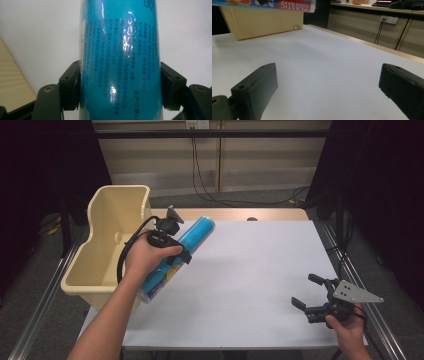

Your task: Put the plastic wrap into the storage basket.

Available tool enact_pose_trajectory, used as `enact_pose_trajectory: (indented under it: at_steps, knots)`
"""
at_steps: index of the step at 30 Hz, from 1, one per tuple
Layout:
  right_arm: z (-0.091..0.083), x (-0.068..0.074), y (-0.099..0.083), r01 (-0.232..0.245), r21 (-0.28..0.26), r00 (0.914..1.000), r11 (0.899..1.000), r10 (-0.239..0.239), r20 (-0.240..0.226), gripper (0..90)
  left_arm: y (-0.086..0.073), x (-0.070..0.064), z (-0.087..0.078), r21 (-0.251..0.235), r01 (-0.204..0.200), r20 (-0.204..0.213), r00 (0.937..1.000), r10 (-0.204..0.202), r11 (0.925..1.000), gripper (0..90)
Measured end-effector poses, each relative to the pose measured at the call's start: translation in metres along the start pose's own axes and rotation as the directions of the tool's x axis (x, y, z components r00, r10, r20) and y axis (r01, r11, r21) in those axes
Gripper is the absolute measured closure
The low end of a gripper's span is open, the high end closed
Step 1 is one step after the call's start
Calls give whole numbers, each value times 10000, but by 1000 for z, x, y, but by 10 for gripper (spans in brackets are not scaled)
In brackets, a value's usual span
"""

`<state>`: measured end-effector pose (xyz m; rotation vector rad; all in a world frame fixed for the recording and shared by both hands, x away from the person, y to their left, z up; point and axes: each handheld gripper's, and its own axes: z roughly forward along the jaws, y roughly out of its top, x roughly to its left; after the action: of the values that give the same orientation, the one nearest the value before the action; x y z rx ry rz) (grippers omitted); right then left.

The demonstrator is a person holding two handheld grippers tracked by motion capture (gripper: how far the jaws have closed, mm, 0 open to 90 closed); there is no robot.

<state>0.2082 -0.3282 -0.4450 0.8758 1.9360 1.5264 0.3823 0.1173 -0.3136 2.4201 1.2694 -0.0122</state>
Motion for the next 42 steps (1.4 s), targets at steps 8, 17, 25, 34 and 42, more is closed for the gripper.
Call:
enact_pose_trajectory:
  at_steps: [8,17,25,34,42]
  knots:
    - [0,0,0,-4,4,10000,10000,4,-8,18,-5,9,-37,-279,364,-51,9993,-366,9989,319]
    - [0,1,0,17,13,10000,10000,-17,-17,18,-21,26,-75,-433,928,-436,9945,-947,9947,320]
    - [2,2,0,83,38,9999,10000,-83,-61,18,-38,46,-96,-780,1614,-761,9830,-1672,9838,319]
    - [2,2,0,100,76,9999,9999,-99,-29,18,-58,73,-110,-894,2370,-1178,9619,-2466,9674,319]
    - [2,2,0,64,49,10000,10000,-64,-24,18,-73,90,-119,-1013,2957,-1662,9364,-3092,9499,319]
